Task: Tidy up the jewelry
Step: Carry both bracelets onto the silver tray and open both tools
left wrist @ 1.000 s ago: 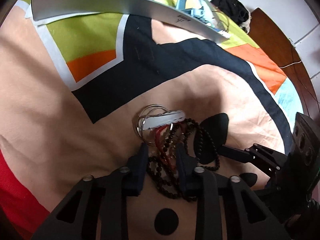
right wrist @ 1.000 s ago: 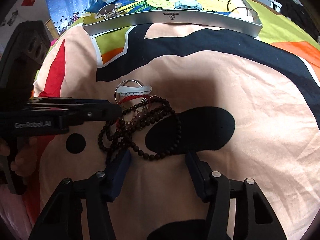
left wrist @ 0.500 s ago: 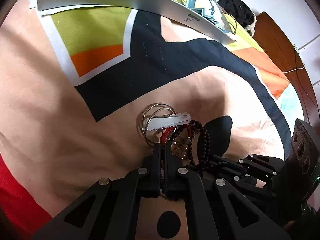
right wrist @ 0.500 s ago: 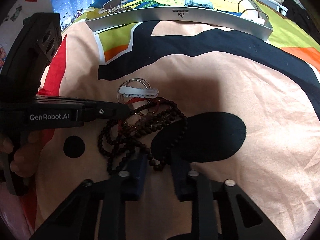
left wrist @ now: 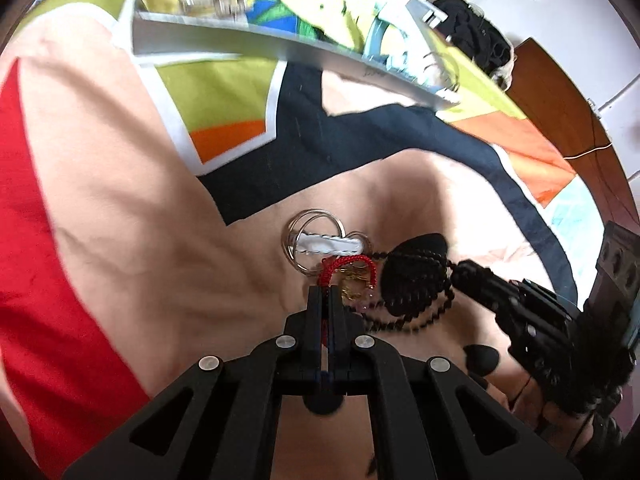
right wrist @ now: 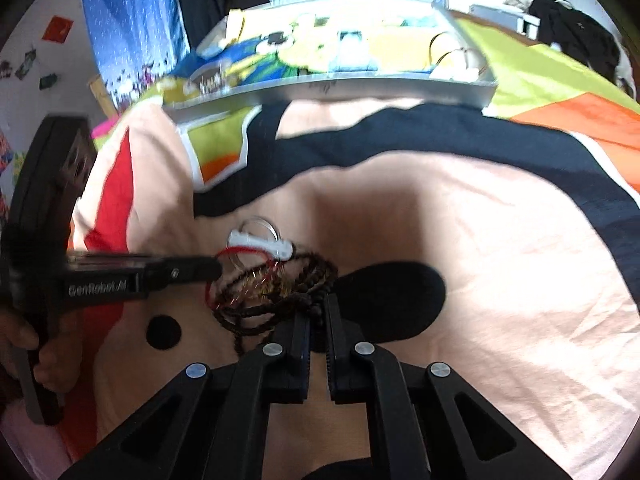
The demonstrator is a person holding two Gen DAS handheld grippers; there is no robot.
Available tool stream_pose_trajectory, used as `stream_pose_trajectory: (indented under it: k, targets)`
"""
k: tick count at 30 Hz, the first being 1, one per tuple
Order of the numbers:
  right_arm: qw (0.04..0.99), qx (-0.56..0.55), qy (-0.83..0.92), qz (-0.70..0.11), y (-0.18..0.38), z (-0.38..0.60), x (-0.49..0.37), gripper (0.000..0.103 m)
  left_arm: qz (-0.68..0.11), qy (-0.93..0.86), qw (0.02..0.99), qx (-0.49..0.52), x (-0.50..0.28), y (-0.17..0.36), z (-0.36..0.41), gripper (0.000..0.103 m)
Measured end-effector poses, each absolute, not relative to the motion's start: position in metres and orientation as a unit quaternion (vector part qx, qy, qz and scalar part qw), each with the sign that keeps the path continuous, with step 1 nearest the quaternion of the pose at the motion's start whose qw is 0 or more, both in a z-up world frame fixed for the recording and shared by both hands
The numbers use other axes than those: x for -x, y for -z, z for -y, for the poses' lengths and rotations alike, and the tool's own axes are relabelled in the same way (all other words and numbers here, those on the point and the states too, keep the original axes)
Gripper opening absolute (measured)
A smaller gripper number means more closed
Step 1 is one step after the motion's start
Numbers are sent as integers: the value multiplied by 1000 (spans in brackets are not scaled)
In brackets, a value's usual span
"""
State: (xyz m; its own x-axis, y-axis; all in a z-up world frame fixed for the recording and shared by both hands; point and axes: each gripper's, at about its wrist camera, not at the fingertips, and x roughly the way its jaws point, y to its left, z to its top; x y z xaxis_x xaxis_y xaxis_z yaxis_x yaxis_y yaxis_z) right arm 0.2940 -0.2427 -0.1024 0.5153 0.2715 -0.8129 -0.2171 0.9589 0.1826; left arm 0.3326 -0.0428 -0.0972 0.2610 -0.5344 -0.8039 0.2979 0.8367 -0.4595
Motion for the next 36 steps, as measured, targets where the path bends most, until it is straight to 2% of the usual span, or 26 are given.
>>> stream_pose_trajectory:
  k: [7,11,22,29,36]
  targets:
    - [892,-40,-146,-426,72,237,-286,6,-514,258,811,110,-322,58,33,0]
    - [907,-28,-155,-391,35,240,-283,6,-494,250,826,111,-331,30,32,0]
    - [919,7,-179,-351,-62,231,-361,6,-406,202,886,95,-422,-49,28,0]
    - [923,-6,-179,-340,-85,204,-466,6,-393,168,896,125,-496,-45,13,0]
    - [916,-20,-170,-363,-53,184,-556,6,-414,146,891,119,-555,-8,5,0]
